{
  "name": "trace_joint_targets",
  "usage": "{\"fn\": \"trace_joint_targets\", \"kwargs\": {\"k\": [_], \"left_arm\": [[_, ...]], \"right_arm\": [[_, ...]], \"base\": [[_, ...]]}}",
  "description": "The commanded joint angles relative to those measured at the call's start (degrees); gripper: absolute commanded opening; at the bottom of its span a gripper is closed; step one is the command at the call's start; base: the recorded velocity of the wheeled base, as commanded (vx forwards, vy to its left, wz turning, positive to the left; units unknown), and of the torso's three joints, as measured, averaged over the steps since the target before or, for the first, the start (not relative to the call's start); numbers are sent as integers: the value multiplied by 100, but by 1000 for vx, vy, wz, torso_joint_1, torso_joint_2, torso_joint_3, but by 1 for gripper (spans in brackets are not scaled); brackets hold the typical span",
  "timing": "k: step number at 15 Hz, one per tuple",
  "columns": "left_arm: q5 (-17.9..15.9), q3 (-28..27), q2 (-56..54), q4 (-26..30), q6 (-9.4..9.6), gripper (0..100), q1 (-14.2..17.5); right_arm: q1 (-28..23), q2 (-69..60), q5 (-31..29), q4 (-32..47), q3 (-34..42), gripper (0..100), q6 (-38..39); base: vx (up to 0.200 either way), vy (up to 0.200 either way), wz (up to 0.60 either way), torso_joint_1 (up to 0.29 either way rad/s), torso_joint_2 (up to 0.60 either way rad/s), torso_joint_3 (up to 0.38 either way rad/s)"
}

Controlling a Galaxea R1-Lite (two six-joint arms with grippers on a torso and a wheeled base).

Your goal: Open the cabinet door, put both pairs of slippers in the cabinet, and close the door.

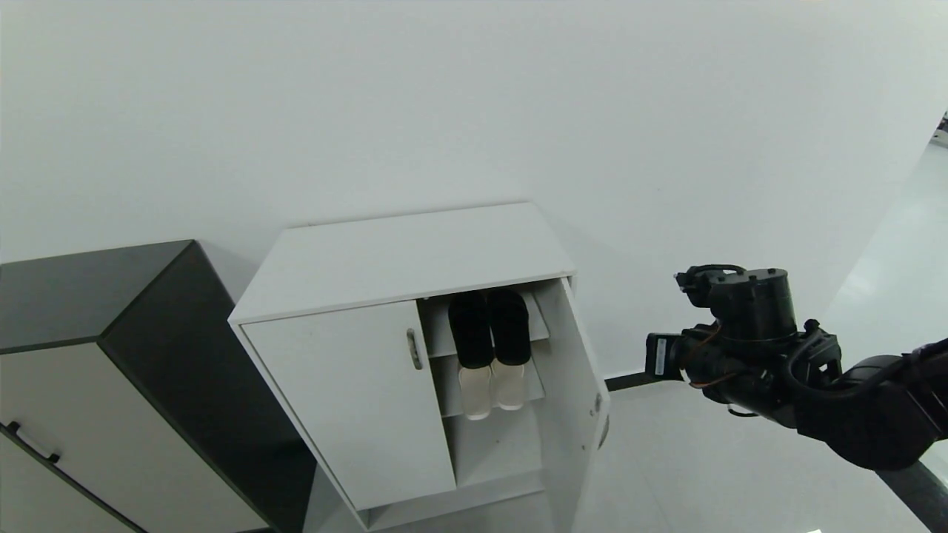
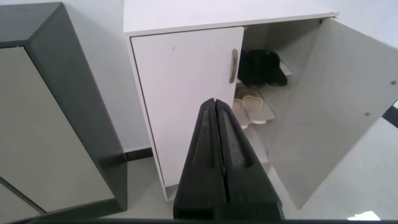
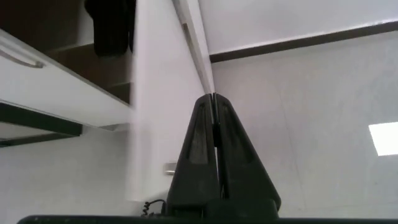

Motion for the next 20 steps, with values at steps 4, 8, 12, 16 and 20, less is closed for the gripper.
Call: {"fn": "trace_joint_targets", "kwargs": {"k": [4, 8, 12, 16, 20], "left_arm": [[-2, 0, -1, 0, -2, 0, 4], [-2, 0, -1, 0, -2, 0, 4], [-2, 0, -1, 0, -2, 0, 4], [-2, 0, -1, 0, -2, 0, 4], [-2, 0, -1, 0, 6, 0, 4]], "right_arm": [[242, -191, 236, -430, 603, 0, -493], [303, -112, 227, -500, 664, 0, -511], [303, -112, 236, -517, 691, 0, -502], [285, -156, 543, -799, 902, 0, -502], [-233, 160, 2424, -2425, 2115, 0, -1460]], "base": [[0, 0, 0, 0, 0, 0], [0, 0, 450, 2, 2, 1], [0, 0, 600, 0, 1, 1], [0, 0, 0, 0, 0, 0], [0, 0, 0, 0, 0, 0]]}}
